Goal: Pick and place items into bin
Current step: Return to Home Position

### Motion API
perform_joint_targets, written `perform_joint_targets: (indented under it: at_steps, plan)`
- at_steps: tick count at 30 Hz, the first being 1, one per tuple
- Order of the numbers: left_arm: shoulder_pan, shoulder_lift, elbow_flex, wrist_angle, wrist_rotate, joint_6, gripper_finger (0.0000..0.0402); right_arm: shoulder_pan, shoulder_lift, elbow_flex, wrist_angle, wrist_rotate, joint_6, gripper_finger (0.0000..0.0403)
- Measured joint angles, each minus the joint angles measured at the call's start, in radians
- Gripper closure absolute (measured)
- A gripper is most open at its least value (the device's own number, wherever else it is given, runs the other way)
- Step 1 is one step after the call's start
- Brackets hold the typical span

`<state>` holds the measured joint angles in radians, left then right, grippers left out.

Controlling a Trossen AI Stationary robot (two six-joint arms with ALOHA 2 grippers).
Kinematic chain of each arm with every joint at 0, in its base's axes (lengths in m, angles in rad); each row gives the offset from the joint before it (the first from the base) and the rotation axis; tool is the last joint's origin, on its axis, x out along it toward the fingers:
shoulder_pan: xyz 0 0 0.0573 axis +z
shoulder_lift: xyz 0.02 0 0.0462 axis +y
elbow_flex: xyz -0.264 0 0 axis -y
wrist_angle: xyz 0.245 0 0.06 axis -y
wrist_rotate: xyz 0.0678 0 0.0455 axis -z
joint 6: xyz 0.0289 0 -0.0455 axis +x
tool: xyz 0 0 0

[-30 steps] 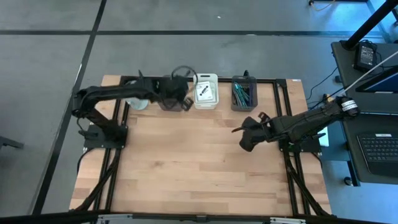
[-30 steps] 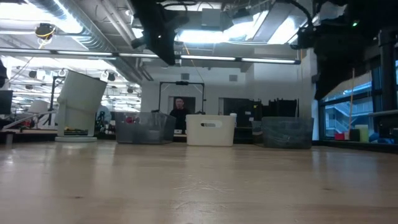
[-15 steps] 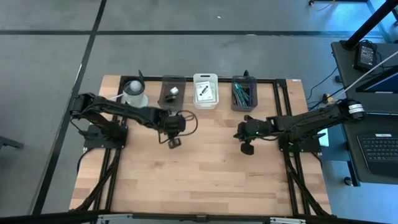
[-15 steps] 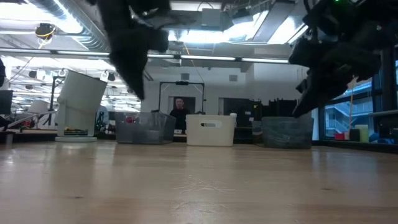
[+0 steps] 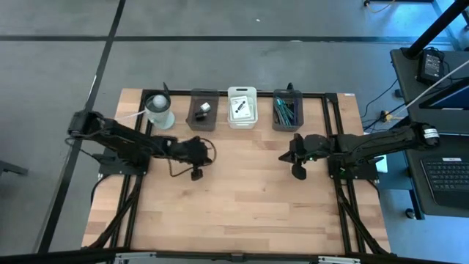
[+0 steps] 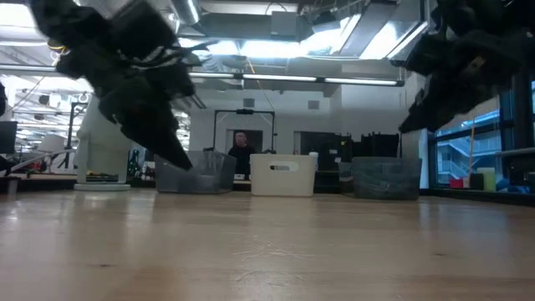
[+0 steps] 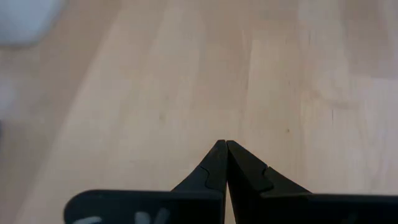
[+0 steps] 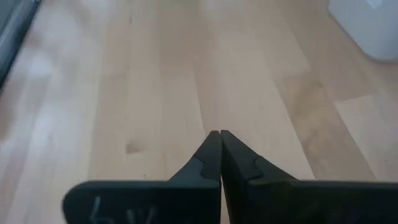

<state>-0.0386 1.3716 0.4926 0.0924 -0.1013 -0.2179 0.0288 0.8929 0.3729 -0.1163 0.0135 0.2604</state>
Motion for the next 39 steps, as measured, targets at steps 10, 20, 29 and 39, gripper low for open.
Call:
perform_joint_targets:
  at_steps: [10,20,29,39]
  plan:
    - [0.106,-0.447,-0.281,0.193,0.127,0.066,0.04,0.0,-0.07,0.0,0.001,0.011,0.084,0.0403]
    - [0.1,-0.799,-0.434,0.174,0.121,0.022,0.04,0.0,-0.071,0.0,0.009,0.091,0.185,0.0403]
    - [0.091,-1.044,-0.485,0.14,0.191,0.03,0.04,0.0,-0.071,0.0,0.041,0.091,0.21,0.0403]
    - [0.091,-1.235,-0.484,-0.024,0.244,0.039,0.04,0.0,-0.071,0.0,0.047,0.092,0.235,0.0403]
